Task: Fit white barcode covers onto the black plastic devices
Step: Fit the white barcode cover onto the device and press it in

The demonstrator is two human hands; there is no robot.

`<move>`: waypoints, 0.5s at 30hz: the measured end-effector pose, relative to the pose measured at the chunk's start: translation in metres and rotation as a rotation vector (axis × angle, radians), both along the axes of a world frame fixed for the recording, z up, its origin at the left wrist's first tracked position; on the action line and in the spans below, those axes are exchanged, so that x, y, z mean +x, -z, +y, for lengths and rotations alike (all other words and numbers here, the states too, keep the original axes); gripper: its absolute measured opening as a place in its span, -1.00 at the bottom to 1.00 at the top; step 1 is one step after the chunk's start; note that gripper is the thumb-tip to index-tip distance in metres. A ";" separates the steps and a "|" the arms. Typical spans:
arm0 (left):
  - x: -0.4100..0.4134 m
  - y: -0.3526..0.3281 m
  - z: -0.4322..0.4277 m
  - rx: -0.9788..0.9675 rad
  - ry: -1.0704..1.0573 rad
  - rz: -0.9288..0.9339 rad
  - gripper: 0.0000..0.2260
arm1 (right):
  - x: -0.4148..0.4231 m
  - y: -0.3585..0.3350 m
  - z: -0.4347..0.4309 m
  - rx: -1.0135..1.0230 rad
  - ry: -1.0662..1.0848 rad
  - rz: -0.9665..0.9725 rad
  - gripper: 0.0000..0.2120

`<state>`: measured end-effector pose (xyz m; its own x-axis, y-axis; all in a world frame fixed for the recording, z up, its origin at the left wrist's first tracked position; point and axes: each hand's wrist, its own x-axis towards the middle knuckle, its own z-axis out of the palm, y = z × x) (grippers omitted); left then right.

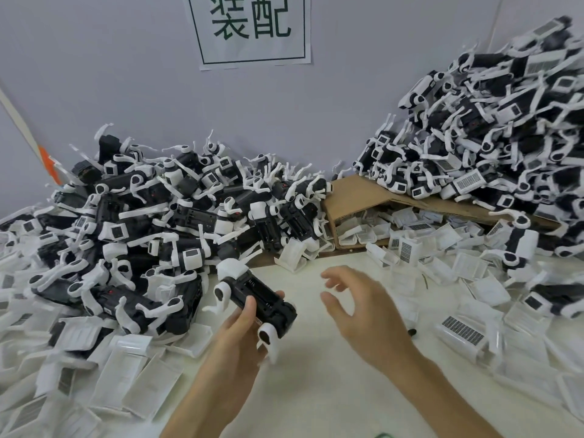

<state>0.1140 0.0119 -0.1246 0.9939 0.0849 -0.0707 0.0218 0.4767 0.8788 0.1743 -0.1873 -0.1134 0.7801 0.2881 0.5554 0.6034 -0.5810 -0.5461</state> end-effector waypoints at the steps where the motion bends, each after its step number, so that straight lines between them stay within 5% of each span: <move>1: 0.000 0.001 0.001 -0.016 0.012 0.014 -0.61 | 0.006 -0.003 -0.008 -0.089 0.093 -0.024 -0.81; 10: 0.009 0.000 -0.005 -0.006 -0.040 0.064 -0.71 | 0.027 -0.008 -0.053 -0.595 0.385 0.407 -0.52; 15: 0.006 -0.002 -0.004 0.074 -0.022 0.078 -0.67 | 0.028 -0.005 -0.043 -0.166 0.327 0.298 -0.64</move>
